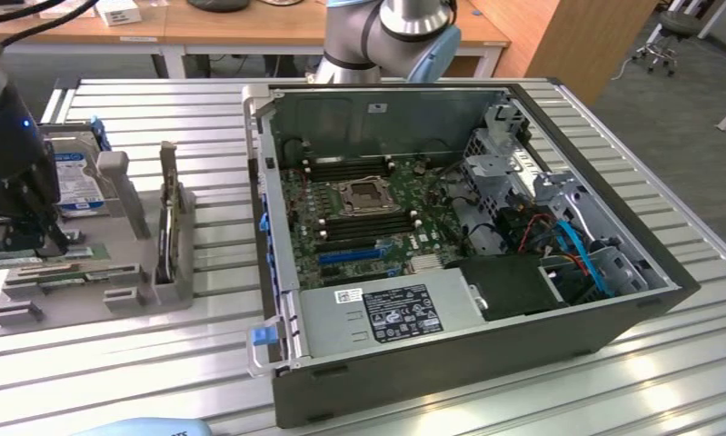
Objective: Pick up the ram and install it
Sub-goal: 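Pick up the ram and move it above insertion slot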
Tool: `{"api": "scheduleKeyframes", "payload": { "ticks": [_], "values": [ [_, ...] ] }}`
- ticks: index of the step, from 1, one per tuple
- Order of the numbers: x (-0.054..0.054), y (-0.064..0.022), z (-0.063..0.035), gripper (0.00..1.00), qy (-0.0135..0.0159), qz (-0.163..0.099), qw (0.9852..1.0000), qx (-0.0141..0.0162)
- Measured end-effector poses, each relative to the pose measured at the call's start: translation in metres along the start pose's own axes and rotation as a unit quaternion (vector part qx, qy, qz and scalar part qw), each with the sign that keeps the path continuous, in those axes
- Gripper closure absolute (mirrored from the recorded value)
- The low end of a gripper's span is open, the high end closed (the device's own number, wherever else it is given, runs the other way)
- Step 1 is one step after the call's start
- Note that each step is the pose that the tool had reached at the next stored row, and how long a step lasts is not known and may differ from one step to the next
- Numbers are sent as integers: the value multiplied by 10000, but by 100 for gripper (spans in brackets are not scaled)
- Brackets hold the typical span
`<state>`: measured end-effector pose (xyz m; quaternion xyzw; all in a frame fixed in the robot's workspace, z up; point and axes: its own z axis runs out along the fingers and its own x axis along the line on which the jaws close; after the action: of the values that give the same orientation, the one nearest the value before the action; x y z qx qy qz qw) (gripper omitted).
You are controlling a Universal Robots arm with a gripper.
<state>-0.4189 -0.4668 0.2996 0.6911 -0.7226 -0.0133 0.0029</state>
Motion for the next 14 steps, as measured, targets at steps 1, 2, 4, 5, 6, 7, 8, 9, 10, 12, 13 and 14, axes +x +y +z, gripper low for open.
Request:
{"api": "scheduleKeyframes", "payload": {
  "ticks": [1,2,4,5,6,7,8,9,10,12,13,14],
  "values": [
    [0,1,-23,88,0,0,10000,0],
    [-1,1,-47,88,0,0,10000,0],
    [-1,2,-98,88,0,0,10000,0],
    [-2,3,-123,88,0,0,10000,0],
    [-2,4,-150,88,0,0,10000,0],
    [-3,4,-175,88,0,0,10000,0],
    [-3,5,-198,88,0,0,10000,0],
    [-3,5,-218,88,0,0,10000,0],
    [-3,5,-229,88,0,0,10000,0],
    [-4,6,-252,88,0,0,10000,0],
    [-4,6,-266,88,0,0,10000,0],
    [-4,6,-279,88,0,0,10000,0]
  ]
}}
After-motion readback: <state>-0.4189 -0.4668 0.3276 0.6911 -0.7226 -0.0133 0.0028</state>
